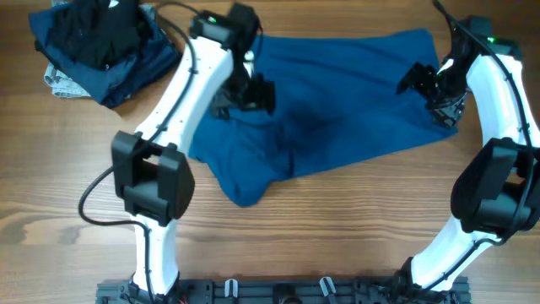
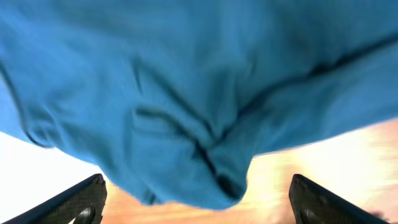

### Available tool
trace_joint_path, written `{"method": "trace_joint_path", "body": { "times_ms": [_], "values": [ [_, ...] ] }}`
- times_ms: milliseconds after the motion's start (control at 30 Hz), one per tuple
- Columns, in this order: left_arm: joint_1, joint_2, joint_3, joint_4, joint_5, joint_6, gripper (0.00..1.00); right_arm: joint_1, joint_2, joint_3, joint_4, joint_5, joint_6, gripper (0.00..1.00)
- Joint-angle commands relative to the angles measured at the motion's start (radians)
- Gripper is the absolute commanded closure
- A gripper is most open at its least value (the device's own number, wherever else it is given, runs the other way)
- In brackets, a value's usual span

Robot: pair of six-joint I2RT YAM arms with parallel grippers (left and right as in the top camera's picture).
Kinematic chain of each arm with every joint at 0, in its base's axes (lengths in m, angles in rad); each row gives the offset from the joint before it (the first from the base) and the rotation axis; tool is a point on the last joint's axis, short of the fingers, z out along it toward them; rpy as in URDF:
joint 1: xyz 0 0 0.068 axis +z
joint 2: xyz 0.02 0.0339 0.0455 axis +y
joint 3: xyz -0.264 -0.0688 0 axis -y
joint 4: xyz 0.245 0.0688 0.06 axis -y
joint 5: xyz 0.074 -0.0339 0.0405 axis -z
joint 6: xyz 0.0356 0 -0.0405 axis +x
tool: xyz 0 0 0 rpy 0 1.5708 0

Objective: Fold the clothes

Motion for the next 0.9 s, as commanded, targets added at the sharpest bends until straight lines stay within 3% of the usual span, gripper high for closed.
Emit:
{"method": "trace_joint_path", "body": {
  "times_ms": [0, 200, 533, 700, 867],
  "values": [
    [-0.066, 0.010, -0.111, 0.005, 0.014, 0.001, 0.07, 0.002, 0.014, -0.011, 0.017, -0.012, 0.044, 0.01],
    [-0.095, 0.010, -0.307, 0.162, 0.015, -0.008, 0.06, 0.002, 0.014, -0.011, 0.051, 0.007, 0.094, 0.01],
    [-0.006, 0.034, -0.333, 0.215, -0.086, -0.007, 0.11, 0.002, 0.014, -0.023, 0.072, 0.006, 0.081, 0.01],
    [0.043, 0.039, -0.372, 0.219, 0.033, 0.002, 0.13, 0.002, 0.014, -0.079, 0.117, 0.006, 0.068, 0.00],
    [0.057, 0.039, -0.444, 0.253, 0.059, 0.003, 0.16, 0.002, 0.014, -0.146, 0.182, 0.006, 0.068, 0.00]
  ]
}}
